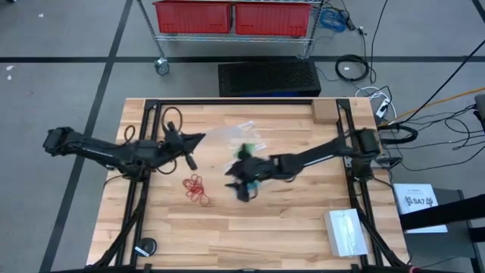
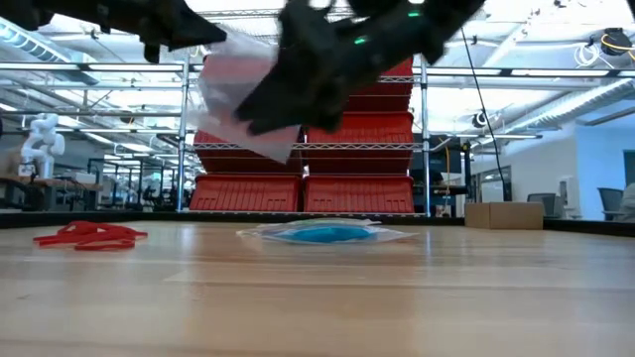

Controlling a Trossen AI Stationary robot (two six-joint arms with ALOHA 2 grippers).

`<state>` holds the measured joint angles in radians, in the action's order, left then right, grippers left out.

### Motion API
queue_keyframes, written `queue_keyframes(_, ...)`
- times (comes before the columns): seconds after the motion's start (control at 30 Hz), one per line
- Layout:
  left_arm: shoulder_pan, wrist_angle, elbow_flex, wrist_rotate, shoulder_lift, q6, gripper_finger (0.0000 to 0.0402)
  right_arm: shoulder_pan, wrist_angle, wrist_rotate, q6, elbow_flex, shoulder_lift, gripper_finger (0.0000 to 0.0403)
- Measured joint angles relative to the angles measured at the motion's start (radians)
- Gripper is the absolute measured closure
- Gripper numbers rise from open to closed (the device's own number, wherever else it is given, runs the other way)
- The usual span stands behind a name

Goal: Sort rubber bands
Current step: Put the red rubber band into the right transparent zip bag

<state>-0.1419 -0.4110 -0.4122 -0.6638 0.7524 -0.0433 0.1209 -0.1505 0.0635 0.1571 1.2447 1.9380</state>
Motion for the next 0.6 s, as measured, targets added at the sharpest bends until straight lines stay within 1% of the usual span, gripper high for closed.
queue_keyframes(0.13,0.021,0.001,0.0,-0.002,-0.029,-0.048,0.0402,0.008,0.091,-0.019,-0.096,0.183,0.147,0.0198)
queue_keyframes(0.3,0.048,0.015,0.0,-0.005,-0.045,-0.087,0.0402,0.004,0.142,-0.02,-0.219,0.388,0.288,0.0201)
queue_keyframes(0.4,0.057,0.039,0.001,-0.005,-0.063,-0.094,0.0402,0.003,0.175,-0.069,-0.298,0.5,0.37,0.0206)
queue_keyframes(0.6,0.058,0.069,0.001,-0.006,-0.087,-0.094,0.0402,-0.008,0.3,-0.119,-0.34,0.708,0.532,0.0219)
